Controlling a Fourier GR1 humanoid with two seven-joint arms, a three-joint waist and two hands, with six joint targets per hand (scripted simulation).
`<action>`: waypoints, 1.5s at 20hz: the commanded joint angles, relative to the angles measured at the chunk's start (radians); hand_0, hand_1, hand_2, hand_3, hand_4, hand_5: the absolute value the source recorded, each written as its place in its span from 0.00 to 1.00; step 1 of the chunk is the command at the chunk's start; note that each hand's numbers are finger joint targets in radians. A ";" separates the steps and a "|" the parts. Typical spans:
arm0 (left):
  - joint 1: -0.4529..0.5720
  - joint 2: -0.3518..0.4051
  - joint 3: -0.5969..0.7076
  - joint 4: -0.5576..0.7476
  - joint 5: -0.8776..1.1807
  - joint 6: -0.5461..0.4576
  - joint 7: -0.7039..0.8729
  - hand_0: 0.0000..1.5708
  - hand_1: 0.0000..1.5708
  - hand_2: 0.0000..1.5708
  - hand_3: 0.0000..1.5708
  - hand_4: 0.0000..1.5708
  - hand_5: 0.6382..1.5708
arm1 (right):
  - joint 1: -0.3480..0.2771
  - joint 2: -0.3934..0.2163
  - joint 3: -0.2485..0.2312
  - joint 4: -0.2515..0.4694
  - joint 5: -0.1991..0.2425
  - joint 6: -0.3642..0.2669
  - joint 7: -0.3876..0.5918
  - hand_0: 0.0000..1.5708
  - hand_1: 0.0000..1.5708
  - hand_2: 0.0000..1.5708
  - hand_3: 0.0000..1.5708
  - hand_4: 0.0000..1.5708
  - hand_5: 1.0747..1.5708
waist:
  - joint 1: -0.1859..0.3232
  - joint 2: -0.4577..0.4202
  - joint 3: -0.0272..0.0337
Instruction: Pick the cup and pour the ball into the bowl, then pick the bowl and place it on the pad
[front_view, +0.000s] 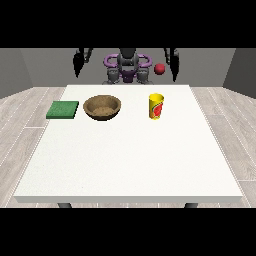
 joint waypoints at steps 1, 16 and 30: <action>-0.003 0.022 0.005 -0.057 0.003 -0.004 0.034 0.00 0.00 0.00 0.00 0.00 0.96 | -0.006 -0.026 -0.007 -0.056 -0.003 0.006 0.039 0.00 0.00 0.00 0.19 0.67 1.00 | -0.001 -0.147 -0.0001; -0.076 -0.082 0.021 -0.295 0.304 0.027 0.444 0.00 0.00 0.00 0.00 0.00 0.97 | -0.074 0.109 0.461 -0.237 -0.023 -0.419 0.469 0.00 0.00 0.00 0.00 0.37 0.99 | 0.057 -0.486 0.0005; -0.502 0.076 0.196 -0.107 0.189 -0.023 0.081 0.00 0.00 0.00 0.00 0.00 0.91 | -0.487 0.073 0.324 -0.190 0.043 -0.302 0.289 0.00 0.00 0.00 0.00 0.00 0.99 | -0.080 0.168 0.0009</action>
